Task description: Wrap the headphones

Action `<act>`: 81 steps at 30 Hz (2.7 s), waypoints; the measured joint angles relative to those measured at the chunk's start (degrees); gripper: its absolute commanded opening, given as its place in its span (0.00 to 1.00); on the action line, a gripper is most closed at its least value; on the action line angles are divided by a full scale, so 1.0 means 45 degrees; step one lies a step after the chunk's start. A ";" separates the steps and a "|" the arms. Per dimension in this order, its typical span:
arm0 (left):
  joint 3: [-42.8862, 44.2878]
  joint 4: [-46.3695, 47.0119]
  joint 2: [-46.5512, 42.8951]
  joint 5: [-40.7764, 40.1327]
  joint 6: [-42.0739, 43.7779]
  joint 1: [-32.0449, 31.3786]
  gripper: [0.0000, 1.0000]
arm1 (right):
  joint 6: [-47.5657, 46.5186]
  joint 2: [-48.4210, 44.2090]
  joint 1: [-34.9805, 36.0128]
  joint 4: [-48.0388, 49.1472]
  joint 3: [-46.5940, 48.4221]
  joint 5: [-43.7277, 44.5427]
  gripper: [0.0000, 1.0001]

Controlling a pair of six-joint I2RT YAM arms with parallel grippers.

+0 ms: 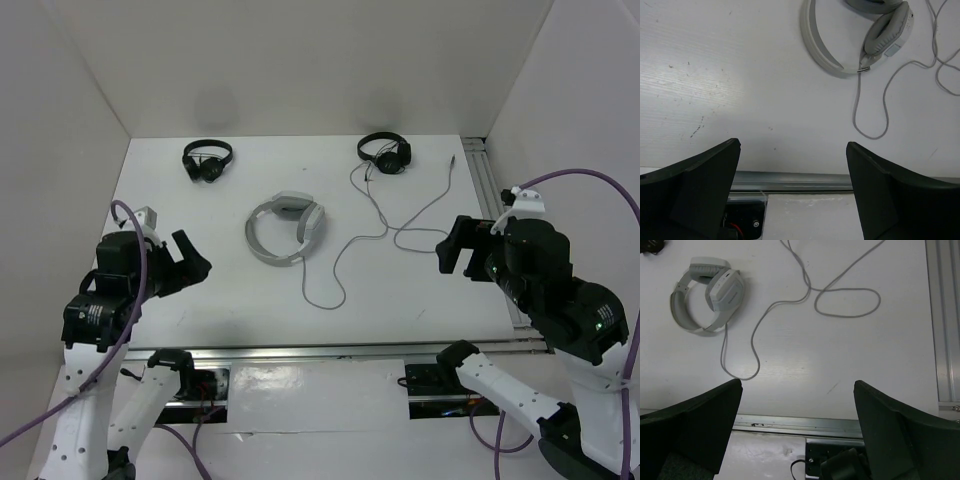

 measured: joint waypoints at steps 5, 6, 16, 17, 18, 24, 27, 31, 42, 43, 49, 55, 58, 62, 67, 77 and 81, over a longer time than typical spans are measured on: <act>-0.0204 0.0505 -0.0005 0.0267 -0.0228 0.0000 1.00 | 0.0126 -0.0015 0.0005 0.0291 -0.0311 0.0039 1.00; -0.0209 0.0627 0.0019 0.0413 -0.0238 0.0000 1.00 | 0.0151 -0.0019 0.0000 0.0403 -0.0466 0.0034 1.00; -0.0617 0.3279 0.3050 0.0806 -0.1579 -0.1321 1.00 | 0.0330 0.1253 0.0000 0.1632 -0.1287 -0.0117 1.00; -0.0471 0.3526 0.3963 0.0539 -0.1783 -0.1676 1.00 | 0.0330 0.1365 0.0000 0.1826 -0.1423 -0.0204 1.00; -0.0248 0.3672 0.4843 0.0277 -0.1996 -0.2016 1.00 | 0.0335 0.1486 0.0000 0.2011 -0.1554 -0.0325 1.00; 0.0612 0.4877 0.9423 -0.1520 -0.3983 -0.3172 1.00 | 0.0359 0.2307 0.0005 0.3143 -0.2307 -0.1224 1.00; 0.0622 0.5367 1.0511 -0.2346 -0.4571 -0.3230 1.00 | 0.0267 0.2404 0.0000 0.3478 -0.2662 -0.1787 1.00; 0.0869 0.6115 1.2264 -0.2948 -0.5168 -0.3220 0.98 | 0.0170 0.2351 0.0005 0.3925 -0.3011 -0.2472 1.00; 0.2055 0.6169 1.5222 -0.4221 -0.6071 -0.4007 0.26 | 0.0112 0.2195 0.0146 0.5328 -0.3837 -0.3881 1.00; 0.2118 0.6101 1.5295 -0.4333 -0.6193 -0.4031 0.08 | 0.0112 0.2108 0.0160 0.5503 -0.3963 -0.3993 1.00; 0.1710 0.6023 1.4858 -0.4658 -0.6751 -0.4007 0.00 | 0.0121 0.1564 0.0185 0.6086 -0.4347 -0.4464 1.00; 0.1637 0.3031 1.1521 -0.5654 -0.5537 -0.3949 0.00 | 0.0602 0.0418 0.0287 0.9879 -0.7242 -0.6397 1.00; 0.2875 0.1749 0.9122 -0.5547 -0.4182 -0.3497 0.00 | 0.1549 -0.1030 0.0389 1.3954 -1.0826 -0.7543 1.00; 0.6183 0.0908 0.7242 -0.4352 -0.2579 -0.2142 0.00 | 0.1972 -0.1030 0.0811 1.8603 -1.4124 -0.8534 1.00; 0.9734 -0.0199 0.6965 -0.2234 -0.1423 -0.0937 0.00 | 0.0933 0.1875 0.1739 2.1974 -1.4071 -0.9034 1.00; 1.0501 -0.2171 0.7407 0.1598 -0.0525 -0.0495 0.00 | -0.2113 0.5178 0.4362 2.3620 -1.0652 -0.7543 0.95; 1.0030 -0.2278 0.7349 0.2171 -0.0520 -0.0471 0.00 | -0.2968 0.5319 0.4935 2.3547 -1.0564 -0.5455 0.92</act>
